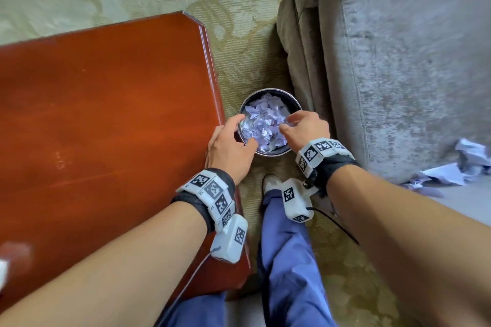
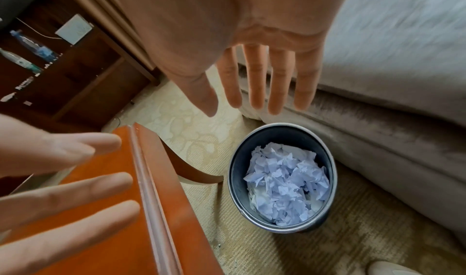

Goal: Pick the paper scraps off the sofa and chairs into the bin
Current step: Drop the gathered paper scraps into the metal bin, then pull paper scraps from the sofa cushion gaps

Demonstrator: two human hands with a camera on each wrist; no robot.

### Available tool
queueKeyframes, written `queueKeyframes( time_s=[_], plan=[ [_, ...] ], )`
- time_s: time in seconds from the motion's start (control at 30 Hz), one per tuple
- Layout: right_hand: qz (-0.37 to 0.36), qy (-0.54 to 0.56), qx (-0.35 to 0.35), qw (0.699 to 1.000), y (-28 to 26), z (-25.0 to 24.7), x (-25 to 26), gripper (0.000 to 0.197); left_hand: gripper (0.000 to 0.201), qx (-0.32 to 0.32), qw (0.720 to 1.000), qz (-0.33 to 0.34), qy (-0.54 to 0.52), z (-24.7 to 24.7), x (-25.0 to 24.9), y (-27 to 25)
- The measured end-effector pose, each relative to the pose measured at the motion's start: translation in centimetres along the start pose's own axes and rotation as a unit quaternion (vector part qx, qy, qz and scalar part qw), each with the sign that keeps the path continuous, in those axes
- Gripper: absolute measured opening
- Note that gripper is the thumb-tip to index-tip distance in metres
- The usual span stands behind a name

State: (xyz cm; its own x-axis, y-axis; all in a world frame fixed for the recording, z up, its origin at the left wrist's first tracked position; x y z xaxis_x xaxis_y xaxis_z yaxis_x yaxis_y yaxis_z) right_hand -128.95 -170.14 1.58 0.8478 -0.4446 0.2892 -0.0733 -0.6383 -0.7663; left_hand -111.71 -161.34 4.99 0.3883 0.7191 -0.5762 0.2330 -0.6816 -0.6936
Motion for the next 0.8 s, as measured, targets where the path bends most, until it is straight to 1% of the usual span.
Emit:
queueKeyframes(
  time_s=[0.13,0.23,0.33,0.43,0.5,0.57,0.63,0.7,0.8],
  plan=[
    [0.007,0.016,-0.033,0.999,-7.5,-2.4,0.5,0.034,0.04,0.03,0.995,0.038,0.089,-4.3,-2.4,-5.5],
    [0.008,0.034,-0.064,0.997,-14.9,-4.6,0.9,0.029,0.033,0.054,0.985,0.08,0.14,-7.3,-5.0,-11.1],
    [0.006,0.046,-0.097,0.994,-23.2,-7.0,0.6,0.027,0.028,0.076,0.968,0.138,0.193,-9.6,-8.5,-17.2],
    [0.0,0.042,-0.117,0.992,-31.0,-9.2,-0.3,0.026,0.024,0.078,0.949,0.184,0.245,-10.9,-11.8,-22.6],
    [0.001,0.013,-0.123,0.992,-35.9,-11.1,-1.6,0.026,0.024,0.093,0.929,0.205,0.294,-10.7,-14.1,-25.9],
    [0.003,-0.005,-0.143,0.99,-40.8,-13.4,-3.4,0.029,0.022,0.11,0.909,0.233,0.327,-9.9,-16.7,-29.4],
    [0.014,0.006,-0.179,0.984,-45.4,-15.8,-5.5,0.032,0.02,0.117,0.884,0.282,0.353,-8.6,-19.8,-33.3],
    [0.036,0.022,-0.218,0.975,-49.6,-17.6,-8.0,0.032,0.023,0.113,0.853,0.339,0.379,-6.7,-22.9,-37.4],
    [0.077,0.058,-0.288,0.953,-56.8,-19.0,-12.6,0.03,0.025,0.14,0.813,0.402,0.397,-3.0,-25.9,-44.3]
  ],
)
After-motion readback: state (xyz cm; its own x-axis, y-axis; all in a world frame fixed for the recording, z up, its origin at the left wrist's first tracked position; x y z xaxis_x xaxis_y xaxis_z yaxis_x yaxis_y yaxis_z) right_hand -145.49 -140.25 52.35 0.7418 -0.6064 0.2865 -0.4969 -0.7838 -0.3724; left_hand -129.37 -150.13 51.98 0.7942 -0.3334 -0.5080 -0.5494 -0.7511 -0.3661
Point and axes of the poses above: each hand's wrist, its own y-axis towards the middle knuckle, its own z-axis out of the palm, x = y × z, the point moved 5 cm from there along y, towards the middle knuckle, and after that the axes turned 8 degrees about x, right-handed, at the moved point
